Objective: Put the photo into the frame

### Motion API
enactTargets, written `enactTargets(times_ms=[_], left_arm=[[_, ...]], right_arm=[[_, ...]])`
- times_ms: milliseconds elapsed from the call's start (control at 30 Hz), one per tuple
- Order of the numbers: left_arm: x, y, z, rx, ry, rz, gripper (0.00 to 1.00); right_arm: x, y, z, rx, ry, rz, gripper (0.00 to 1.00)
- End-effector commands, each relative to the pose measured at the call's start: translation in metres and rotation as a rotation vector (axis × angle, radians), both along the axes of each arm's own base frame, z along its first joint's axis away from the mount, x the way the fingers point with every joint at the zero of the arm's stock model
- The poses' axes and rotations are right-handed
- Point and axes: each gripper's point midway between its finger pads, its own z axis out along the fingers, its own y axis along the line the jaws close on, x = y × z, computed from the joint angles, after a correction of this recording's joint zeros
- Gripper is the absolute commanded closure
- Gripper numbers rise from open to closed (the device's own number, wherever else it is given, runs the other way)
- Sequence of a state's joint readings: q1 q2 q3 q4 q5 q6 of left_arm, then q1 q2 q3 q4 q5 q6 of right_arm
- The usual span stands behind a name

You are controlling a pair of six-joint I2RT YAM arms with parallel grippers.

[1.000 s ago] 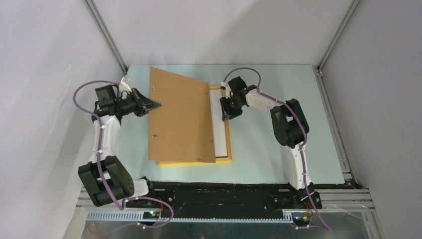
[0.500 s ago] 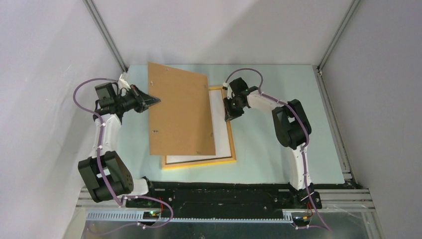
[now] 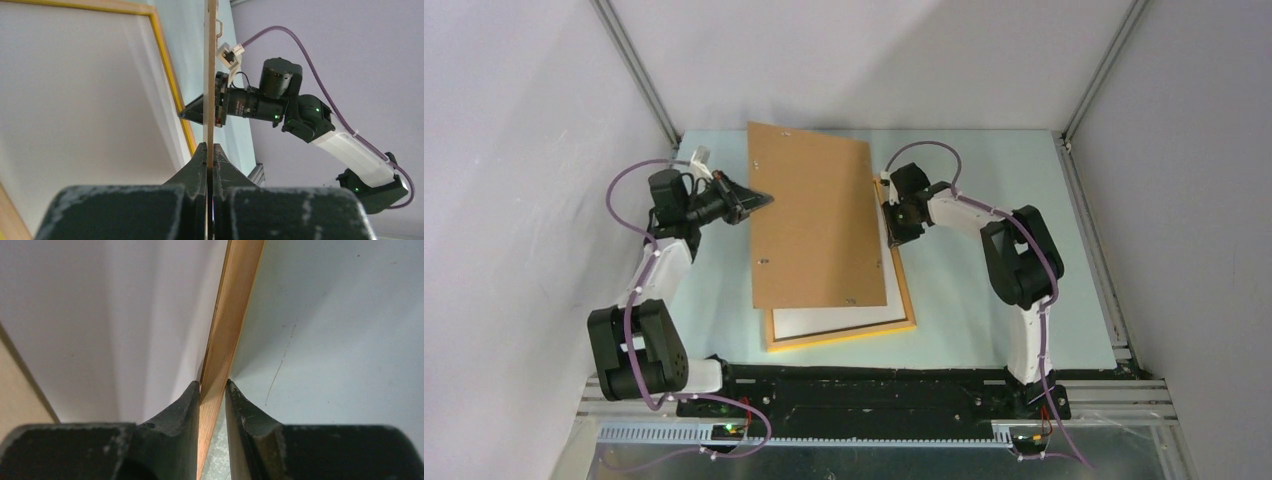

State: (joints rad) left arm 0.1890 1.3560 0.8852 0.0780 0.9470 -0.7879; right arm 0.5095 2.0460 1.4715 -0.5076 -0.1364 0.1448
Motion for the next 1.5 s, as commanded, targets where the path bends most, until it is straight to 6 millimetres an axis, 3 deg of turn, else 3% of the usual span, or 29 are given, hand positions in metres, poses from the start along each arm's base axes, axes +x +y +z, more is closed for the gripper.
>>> enactTargets(times_ms=[0,633,1267,1367,1433,1467], left_arm=[[0.003,-0.017,0.024,-0.038,-0.087,-0.033,1.0],[0.026,-0.031,-0.005,-0.114,0.018,-0.023,1.0],[0.013,-0.044,-0.023,-0.155,0.072,0.011,1.0],[0.008,-0.044,-0.021,-0.156,0.07,0.031,1.0],[0.006,-0.044,-0.021,-0.157,0.07,0.046,1.0],[0.005,-0.044,-0.022,-0.158,0.073,0.047,1.0]], right_arm=[[0.008,-0.013,0.016,-0.034,-0.068,-0.041,1.0],[0.012,-0.04,0.021,-0.012,-0.077,-0.187,1.0],[0.018,-0.039,0.028,0.051,-0.072,-0.241,1.0],[0.018,-0.035,0.037,0.077,-0.086,-0.229,0.88],[0.018,-0.034,0.045,0.092,-0.096,-0.222,0.69],[0.018,-0.033,0.048,0.1,-0.098,-0.218,0.65]])
